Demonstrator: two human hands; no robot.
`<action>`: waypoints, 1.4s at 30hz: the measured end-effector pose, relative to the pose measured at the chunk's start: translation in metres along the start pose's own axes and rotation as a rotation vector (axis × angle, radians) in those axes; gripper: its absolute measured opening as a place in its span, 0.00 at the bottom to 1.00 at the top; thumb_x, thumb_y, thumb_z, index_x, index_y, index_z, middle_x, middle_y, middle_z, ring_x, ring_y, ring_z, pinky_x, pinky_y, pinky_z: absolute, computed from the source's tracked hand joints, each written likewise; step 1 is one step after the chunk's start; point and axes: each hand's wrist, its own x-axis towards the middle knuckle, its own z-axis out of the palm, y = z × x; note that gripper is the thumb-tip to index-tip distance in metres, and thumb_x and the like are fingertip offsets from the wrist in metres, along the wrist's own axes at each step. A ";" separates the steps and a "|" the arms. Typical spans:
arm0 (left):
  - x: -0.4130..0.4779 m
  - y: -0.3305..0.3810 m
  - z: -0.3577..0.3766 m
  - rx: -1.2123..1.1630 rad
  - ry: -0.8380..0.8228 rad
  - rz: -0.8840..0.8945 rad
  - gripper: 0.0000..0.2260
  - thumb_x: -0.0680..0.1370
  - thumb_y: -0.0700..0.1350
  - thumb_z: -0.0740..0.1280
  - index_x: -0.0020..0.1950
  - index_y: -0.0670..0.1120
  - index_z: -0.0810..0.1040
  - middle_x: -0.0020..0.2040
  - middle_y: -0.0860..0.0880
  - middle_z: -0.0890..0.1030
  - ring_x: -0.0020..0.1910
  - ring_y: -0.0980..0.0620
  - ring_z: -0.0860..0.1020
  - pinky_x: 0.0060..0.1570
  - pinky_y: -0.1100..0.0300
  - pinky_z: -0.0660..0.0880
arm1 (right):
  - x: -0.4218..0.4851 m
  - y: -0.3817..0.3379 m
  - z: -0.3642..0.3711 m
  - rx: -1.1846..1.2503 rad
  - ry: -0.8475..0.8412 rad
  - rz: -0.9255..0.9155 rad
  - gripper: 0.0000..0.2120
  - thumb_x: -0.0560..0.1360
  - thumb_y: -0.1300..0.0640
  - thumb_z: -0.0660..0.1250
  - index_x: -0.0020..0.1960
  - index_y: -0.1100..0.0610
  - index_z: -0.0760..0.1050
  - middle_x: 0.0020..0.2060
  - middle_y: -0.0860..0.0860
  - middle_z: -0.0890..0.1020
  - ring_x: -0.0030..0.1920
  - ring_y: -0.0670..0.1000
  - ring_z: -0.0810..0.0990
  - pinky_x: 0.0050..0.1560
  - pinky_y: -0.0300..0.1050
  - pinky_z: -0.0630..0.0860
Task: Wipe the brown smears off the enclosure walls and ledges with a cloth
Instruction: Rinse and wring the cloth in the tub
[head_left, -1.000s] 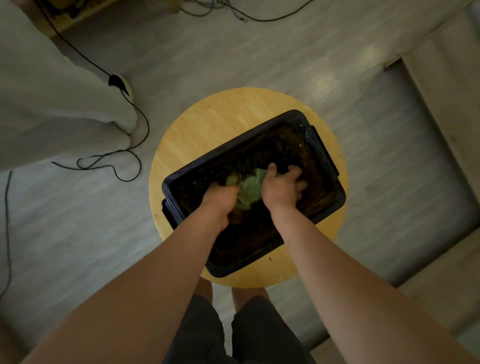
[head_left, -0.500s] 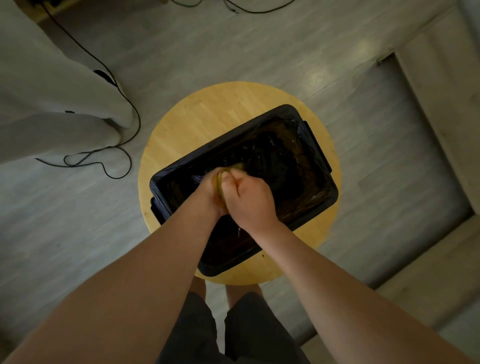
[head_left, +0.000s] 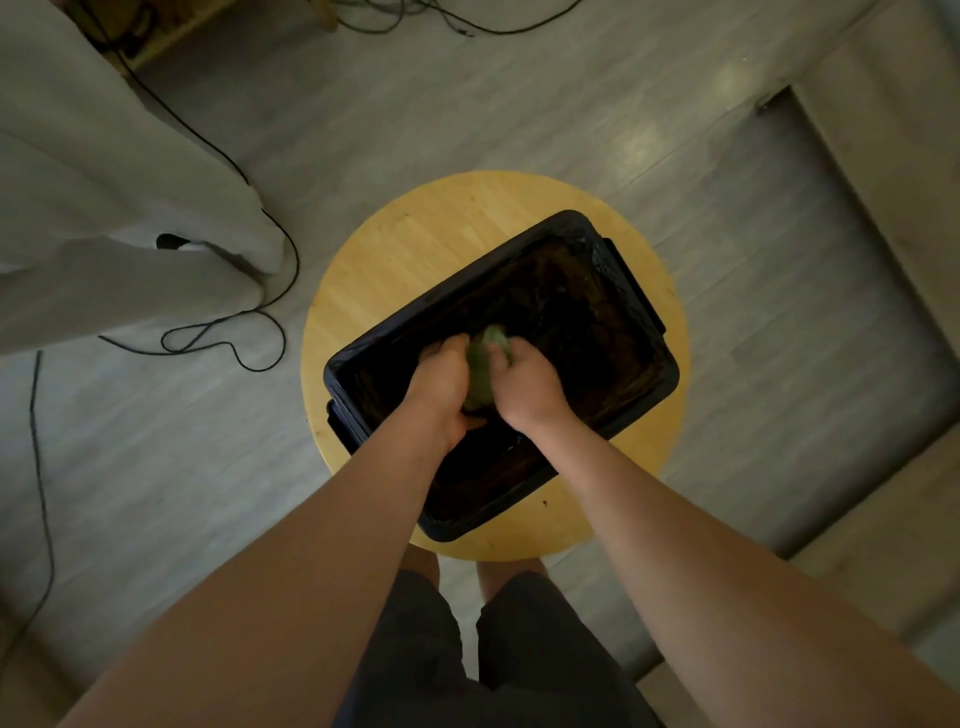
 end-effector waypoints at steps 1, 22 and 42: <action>-0.003 0.001 0.000 -0.013 -0.004 -0.019 0.18 0.82 0.55 0.62 0.70 0.50 0.73 0.62 0.41 0.80 0.59 0.39 0.80 0.57 0.35 0.79 | -0.008 -0.006 -0.005 0.042 -0.041 -0.069 0.18 0.86 0.44 0.56 0.51 0.55 0.78 0.41 0.51 0.81 0.42 0.49 0.81 0.41 0.44 0.75; -0.015 0.014 0.016 0.075 -0.116 -0.008 0.20 0.85 0.59 0.58 0.69 0.48 0.74 0.59 0.41 0.83 0.55 0.40 0.83 0.55 0.40 0.82 | -0.026 -0.024 -0.033 0.461 0.191 0.180 0.22 0.85 0.39 0.55 0.54 0.56 0.78 0.48 0.57 0.83 0.49 0.57 0.84 0.54 0.61 0.82; 0.003 0.024 -0.008 0.272 -0.418 -0.128 0.35 0.77 0.75 0.59 0.60 0.44 0.79 0.45 0.43 0.79 0.43 0.47 0.76 0.45 0.52 0.75 | -0.010 -0.009 -0.074 -0.204 -0.210 -0.317 0.33 0.80 0.66 0.59 0.79 0.42 0.60 0.72 0.47 0.69 0.72 0.48 0.68 0.69 0.45 0.69</action>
